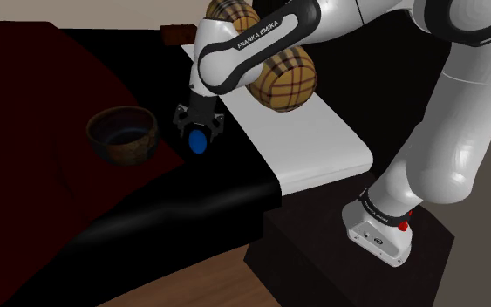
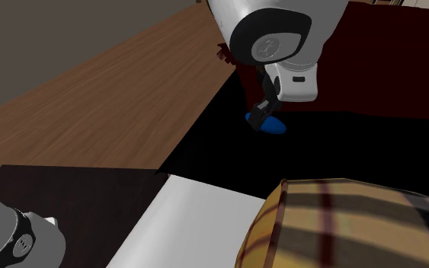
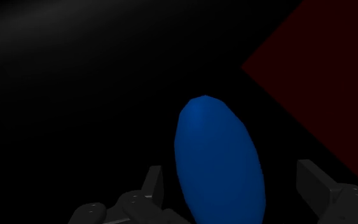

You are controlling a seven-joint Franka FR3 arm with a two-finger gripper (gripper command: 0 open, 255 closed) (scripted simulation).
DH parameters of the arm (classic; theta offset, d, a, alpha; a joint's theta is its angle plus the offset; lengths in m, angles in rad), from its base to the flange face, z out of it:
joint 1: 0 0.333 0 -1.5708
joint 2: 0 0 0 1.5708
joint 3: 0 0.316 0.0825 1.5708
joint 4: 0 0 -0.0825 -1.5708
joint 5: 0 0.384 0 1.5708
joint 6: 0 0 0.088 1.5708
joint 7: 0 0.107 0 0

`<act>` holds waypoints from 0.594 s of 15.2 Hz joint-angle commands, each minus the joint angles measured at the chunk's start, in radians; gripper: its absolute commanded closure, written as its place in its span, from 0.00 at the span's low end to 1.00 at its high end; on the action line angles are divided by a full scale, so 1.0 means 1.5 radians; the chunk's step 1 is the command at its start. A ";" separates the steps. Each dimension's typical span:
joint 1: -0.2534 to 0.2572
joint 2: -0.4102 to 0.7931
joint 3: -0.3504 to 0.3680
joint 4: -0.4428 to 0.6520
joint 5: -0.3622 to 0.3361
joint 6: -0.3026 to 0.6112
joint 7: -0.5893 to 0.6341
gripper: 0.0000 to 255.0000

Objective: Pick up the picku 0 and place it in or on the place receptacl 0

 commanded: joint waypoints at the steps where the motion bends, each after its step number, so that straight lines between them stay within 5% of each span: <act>1: 0.000 0.000 0.000 0.000 0.000 0.000 0.000 0.00; 2: 0.000 0.000 0.000 0.000 0.000 0.000 0.000 1.00; 9: 0.000 0.000 0.000 0.000 0.000 0.000 0.000 1.00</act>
